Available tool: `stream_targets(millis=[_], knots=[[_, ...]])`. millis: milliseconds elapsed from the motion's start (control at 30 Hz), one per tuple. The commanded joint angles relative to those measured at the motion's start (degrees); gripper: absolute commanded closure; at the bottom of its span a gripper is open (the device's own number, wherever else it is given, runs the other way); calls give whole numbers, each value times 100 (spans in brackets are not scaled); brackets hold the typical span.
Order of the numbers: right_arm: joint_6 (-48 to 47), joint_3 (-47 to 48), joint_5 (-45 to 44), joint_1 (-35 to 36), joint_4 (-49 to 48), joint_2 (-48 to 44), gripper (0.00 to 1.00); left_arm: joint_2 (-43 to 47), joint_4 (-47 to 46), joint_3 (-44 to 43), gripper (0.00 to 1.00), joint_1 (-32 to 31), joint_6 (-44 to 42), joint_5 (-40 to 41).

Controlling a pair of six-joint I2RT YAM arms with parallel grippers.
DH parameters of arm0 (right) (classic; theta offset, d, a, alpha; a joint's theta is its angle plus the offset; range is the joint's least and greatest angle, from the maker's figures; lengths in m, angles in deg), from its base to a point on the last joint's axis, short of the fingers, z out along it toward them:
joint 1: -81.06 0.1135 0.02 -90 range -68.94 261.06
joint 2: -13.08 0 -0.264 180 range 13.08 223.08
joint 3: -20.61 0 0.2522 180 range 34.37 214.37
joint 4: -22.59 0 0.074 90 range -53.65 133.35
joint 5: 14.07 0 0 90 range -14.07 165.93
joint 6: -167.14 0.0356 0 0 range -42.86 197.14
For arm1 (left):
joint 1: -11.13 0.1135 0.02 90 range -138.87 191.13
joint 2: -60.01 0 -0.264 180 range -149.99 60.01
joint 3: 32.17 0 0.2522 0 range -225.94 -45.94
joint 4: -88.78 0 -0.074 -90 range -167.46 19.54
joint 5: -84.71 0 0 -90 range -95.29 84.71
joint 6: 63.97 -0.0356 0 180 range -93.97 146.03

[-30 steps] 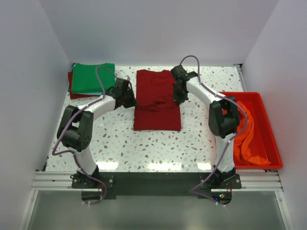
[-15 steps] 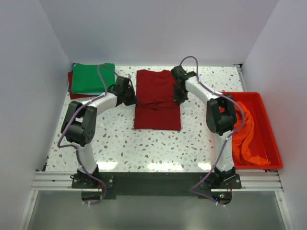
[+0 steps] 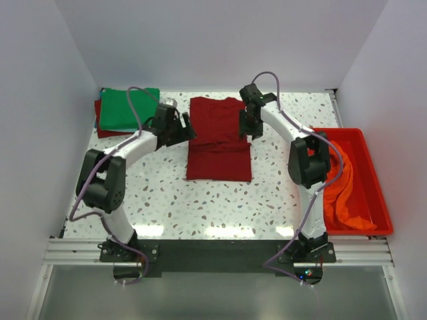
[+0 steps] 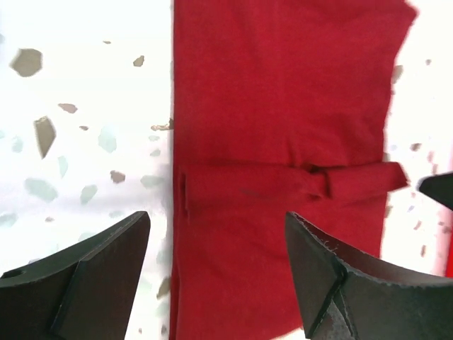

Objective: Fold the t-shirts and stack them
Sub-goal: Fold the tshirt

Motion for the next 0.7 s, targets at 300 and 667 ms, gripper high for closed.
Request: stream_targets(millis=[300, 667], knots=[[323, -659, 1537, 485, -577, -422, 51, 1573, -1890, 1691, 22, -1024, -143, -102], [464, -501, 1767, 749, -674, 176, 52, 1133, -2858, 2403, 24, -1579, -265, -586]])
